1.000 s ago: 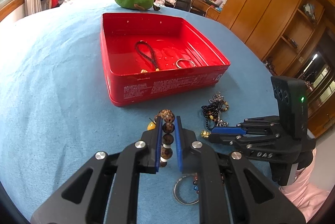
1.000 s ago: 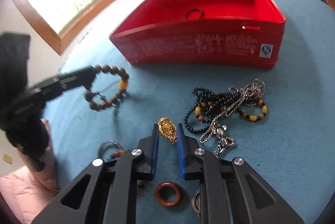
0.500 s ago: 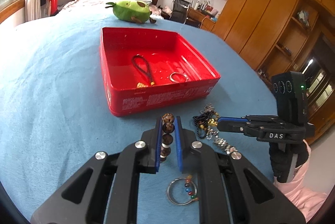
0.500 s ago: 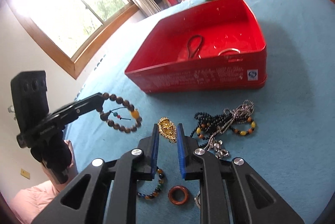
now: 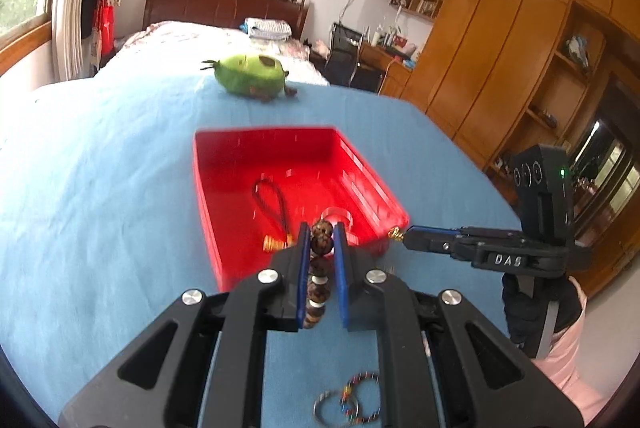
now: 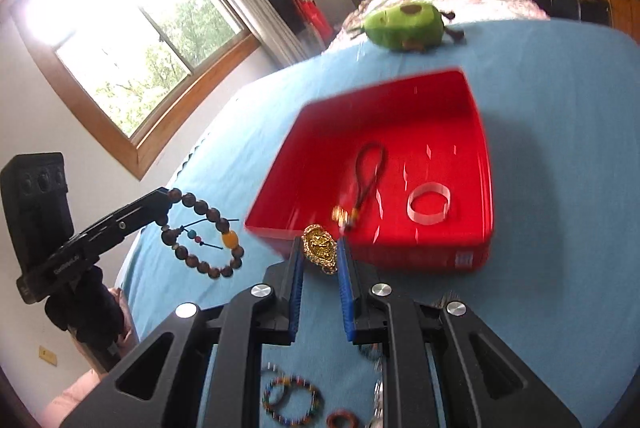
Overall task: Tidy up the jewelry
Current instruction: 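Carry bracelet and gold pendant over the tin and open both tools, then move both open tools back toward the remaining jewelry pile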
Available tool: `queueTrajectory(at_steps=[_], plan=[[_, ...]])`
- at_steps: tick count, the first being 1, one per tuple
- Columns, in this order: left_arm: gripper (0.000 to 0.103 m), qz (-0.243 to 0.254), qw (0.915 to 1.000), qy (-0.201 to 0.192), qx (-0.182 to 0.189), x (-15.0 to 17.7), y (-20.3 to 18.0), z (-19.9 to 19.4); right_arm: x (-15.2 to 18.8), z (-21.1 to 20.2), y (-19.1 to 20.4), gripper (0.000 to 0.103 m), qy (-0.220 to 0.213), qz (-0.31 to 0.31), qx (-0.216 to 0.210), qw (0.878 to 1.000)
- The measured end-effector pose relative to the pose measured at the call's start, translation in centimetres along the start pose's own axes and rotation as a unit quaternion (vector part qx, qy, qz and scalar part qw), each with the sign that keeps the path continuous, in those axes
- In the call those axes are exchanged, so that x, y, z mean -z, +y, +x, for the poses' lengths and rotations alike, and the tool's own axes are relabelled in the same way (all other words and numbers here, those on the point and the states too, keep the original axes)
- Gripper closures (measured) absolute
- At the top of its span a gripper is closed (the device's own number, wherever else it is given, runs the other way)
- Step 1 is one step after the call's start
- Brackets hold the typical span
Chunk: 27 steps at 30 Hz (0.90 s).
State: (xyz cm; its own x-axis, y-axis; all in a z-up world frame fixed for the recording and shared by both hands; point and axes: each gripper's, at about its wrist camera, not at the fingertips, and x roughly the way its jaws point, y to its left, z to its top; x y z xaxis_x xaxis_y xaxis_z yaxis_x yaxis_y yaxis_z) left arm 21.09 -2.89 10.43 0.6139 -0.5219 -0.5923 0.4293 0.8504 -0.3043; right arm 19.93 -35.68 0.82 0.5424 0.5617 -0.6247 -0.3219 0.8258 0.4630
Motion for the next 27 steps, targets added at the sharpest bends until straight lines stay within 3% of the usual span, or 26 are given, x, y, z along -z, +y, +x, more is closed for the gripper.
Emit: queueTrajectory(at_steps=[6,11,14,17,20,23,27], plan=[[0.093,-0.025,0.9995,-0.01,-0.017,-2.6,1.3,4.1,-2.9,3.1,-1.0,0.087,-0.005,0.01,0.019,1.0],[0.093,-0.047,0.9976,0.031,-0.039,-2.4,3.2,8.9,-3.5,6.1,-2.6,0.087,0.014,0.022,0.038,0.999],[0.092,-0.056,0.9954,0.059,-0.052,-1.9,4.3,10.6,-3.5,6.6,-2.9,0.081,0.009,0.015,0.061,0.998],[0.091,-0.056,0.9949,0.053,-0.064,-1.7,4.5,10.3,-3.3,5.7,-2.9,0.08,-0.004,0.011,0.065,0.998],[0.074,-0.048,0.9958,0.041,-0.066,-1.8,3.9,9.1,-3.2,4.6,-2.5,0.079,-0.019,0.01,0.065,0.998],[0.072,-0.026,0.996,0.024,-0.083,-1.7,2.6,8.0,-3.1,3.7,-2.0,0.063,-0.036,0.0,0.083,0.996],[0.064,-0.017,0.9958,0.01,-0.09,-1.4,1.2,6.5,-2.7,3.1,-1.7,0.055,-0.043,0.007,0.095,0.995]])
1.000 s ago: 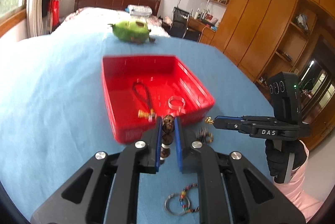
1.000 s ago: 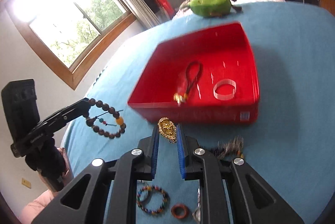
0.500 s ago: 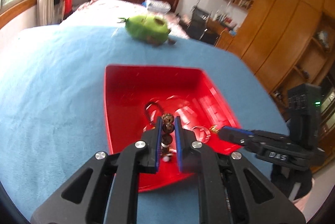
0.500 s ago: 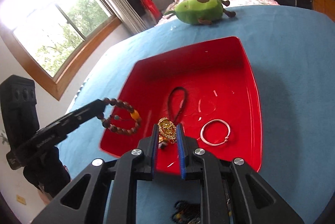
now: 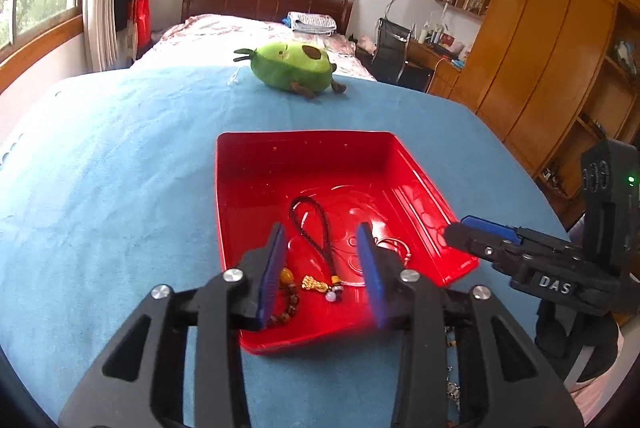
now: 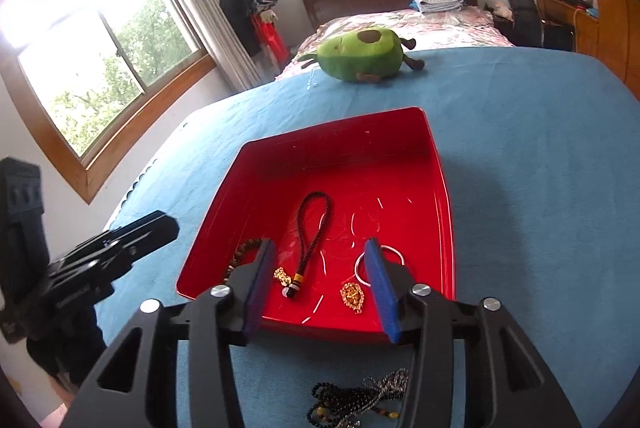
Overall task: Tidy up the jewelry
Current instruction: 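Move both open tools back toward the remaining jewelry pile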
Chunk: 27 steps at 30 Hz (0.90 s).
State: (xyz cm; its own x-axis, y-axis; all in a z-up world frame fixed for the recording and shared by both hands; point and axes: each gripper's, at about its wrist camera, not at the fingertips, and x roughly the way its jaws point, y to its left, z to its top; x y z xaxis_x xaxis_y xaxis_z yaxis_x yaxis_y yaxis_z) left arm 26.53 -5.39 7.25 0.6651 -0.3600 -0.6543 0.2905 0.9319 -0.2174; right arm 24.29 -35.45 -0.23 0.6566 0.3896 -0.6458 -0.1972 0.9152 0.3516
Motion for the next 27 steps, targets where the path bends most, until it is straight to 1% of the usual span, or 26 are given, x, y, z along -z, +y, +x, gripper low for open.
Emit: queueTrajectory(at_steps=[1,2,3,5,6,8,9,10,11,12,14,16,20,26,27], plan=[[0.061,0.004,1.0,-0.003,-0.004,0.1,-0.2,-0.3,0.1,-0.1,0.0,0.051,0.0,0.003,0.001,1.0],[0.056,0.008,0.9999,-0.008,-0.012,0.4,-0.4,-0.6,0.2,-0.2,0.0,0.045,-0.002,0.004,0.006,1.0],[0.055,0.01,0.9998,-0.01,-0.015,0.5,-0.5,-0.8,0.3,-0.3,0.0,0.041,-0.004,0.001,0.015,1.0],[0.052,0.01,0.9997,-0.009,-0.02,0.9,-0.6,-1.1,0.4,-0.5,0.3,0.024,-0.012,-0.009,0.036,0.999],[0.05,0.007,0.9997,-0.009,-0.022,1.1,-0.6,-1.3,0.5,-0.6,0.5,0.021,-0.014,-0.013,0.043,0.999],[0.039,0.002,0.9996,-0.011,-0.025,1.4,-0.5,-1.5,0.6,-0.6,0.5,0.01,-0.013,-0.014,0.048,0.999],[0.036,0.001,0.9996,-0.011,-0.027,1.7,-0.5,-1.7,0.8,-0.7,0.5,0.008,-0.012,-0.013,0.05,0.999],[0.031,0.0,0.9995,-0.012,-0.03,1.9,-0.5,-1.8,0.9,-0.7,0.5,0.006,-0.012,-0.013,0.052,0.999],[0.027,-0.002,0.9994,-0.012,-0.032,2.2,-0.4,-2.1,1.1,-0.9,0.5,0.004,-0.01,-0.013,0.054,0.998],[0.026,-0.004,0.9994,-0.013,-0.032,2.4,-0.3,-2.3,1.3,-1.0,0.5,0.004,-0.011,-0.011,0.055,0.998],[0.02,-0.005,0.9995,-0.013,-0.03,3.0,-0.3,-3.1,1.7,-1.5,0.5,0.004,-0.011,-0.008,0.05,0.999],[0.018,-0.005,0.9995,-0.012,-0.029,3.6,-0.2,-3.7,2.3,-1.9,0.4,0.004,-0.008,-0.005,0.04,0.999],[0.017,0.008,0.9994,-0.004,-0.034,5.8,-0.1,-5.1,4.3,-3.1,0.0,0.004,-0.001,0.005,0.024,1.0],[0.019,0.037,0.9978,0.043,-0.034,10.6,-0.2,-5.9,7.8,-5.0,0.1,0.004,0.01,-0.005,0.023,1.0],[0.019,0.04,0.9971,0.056,-0.033,11.6,-0.2,-5.9,8.5,-5.4,0.3,0.004,0.012,-0.01,0.021,1.0]])
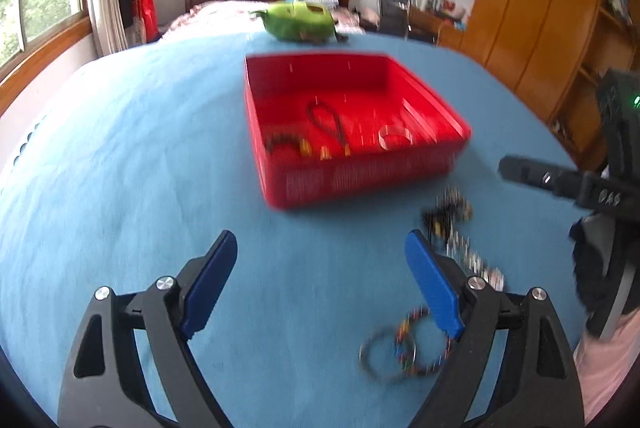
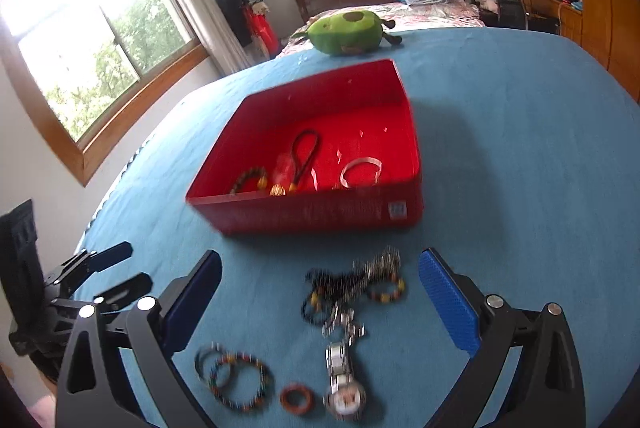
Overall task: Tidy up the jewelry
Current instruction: 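Move both open tools back toward the remaining jewelry pile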
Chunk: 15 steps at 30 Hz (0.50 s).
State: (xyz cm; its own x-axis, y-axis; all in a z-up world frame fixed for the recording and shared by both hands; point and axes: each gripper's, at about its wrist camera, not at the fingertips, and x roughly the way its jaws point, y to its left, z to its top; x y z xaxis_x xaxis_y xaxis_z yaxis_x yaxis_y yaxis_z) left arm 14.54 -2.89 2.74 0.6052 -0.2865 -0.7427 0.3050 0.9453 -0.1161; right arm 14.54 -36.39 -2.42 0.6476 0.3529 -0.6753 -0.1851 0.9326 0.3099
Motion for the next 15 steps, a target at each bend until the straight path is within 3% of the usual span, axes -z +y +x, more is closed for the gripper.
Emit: queueTrajectory(at_steps=[6,9,11,13,15], plan=[[0.031,-0.002,0.9983,0.057,0.013,4.0,0.1,0.7,4.1,-1.1,0.2,0.006,0.028,-0.007,-0.025,0.999],[0.032,-0.008,0.9975,0.069,0.015,5.1,0.1,0.8,5.8,-1.1,0.1,0.026,0.059,0.003,-0.062,0.996],[0.032,-0.013,0.9973,0.071,0.018,5.8,0.1,0.7,7.1,-1.1,0.2,0.047,0.082,0.008,-0.084,0.993],[0.032,-0.015,0.9973,0.068,0.022,6.2,0.0,0.4,8.1,-1.0,0.3,0.056,0.095,0.009,-0.09,0.991],[0.032,-0.014,0.9972,0.072,0.017,6.5,-0.3,0.4,8.7,-0.9,0.5,0.059,0.105,0.005,-0.084,0.991]])
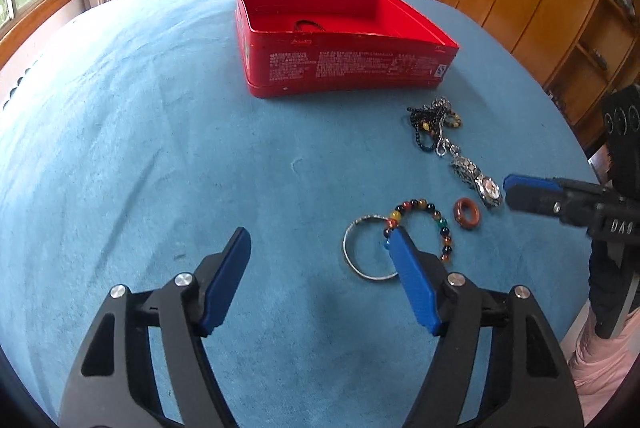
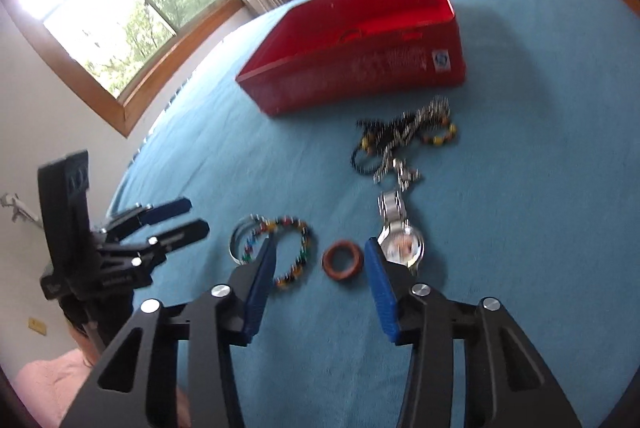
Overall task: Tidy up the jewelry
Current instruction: 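Move both open tools back toward the remaining jewelry pile, then grasp the silver ring with left tool while right tool grasps the brown ring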
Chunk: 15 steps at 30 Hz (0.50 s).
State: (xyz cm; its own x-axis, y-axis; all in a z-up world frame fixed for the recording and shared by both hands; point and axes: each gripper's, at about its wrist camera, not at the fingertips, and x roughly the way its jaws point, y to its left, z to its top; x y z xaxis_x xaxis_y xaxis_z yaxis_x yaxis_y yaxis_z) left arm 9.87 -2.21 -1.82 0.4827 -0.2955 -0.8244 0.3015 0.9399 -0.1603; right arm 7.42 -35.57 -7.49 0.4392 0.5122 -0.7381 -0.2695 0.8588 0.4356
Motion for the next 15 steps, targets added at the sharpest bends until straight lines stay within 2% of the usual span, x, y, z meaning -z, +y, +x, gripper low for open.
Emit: queueTrajectory(at_steps=[4,10,15], plan=[[0.039,0.003,0.9996,0.017,-0.022,0.2,-0.3,0.7,0.5,0.7,-0.4,0.073,0.019,0.01,0.004,1.0],[0.043,0.006,0.9983,0.044,-0.037,0.2,-0.4,2.6,0.6,1.8,-1.2,0.074,0.035,0.023,0.018,0.999],[0.043,0.026,0.9973,0.044,-0.053,0.2,-1.2,3.3,0.6,2.8,-1.0,0.074,0.05,0.016,0.031,0.998]])
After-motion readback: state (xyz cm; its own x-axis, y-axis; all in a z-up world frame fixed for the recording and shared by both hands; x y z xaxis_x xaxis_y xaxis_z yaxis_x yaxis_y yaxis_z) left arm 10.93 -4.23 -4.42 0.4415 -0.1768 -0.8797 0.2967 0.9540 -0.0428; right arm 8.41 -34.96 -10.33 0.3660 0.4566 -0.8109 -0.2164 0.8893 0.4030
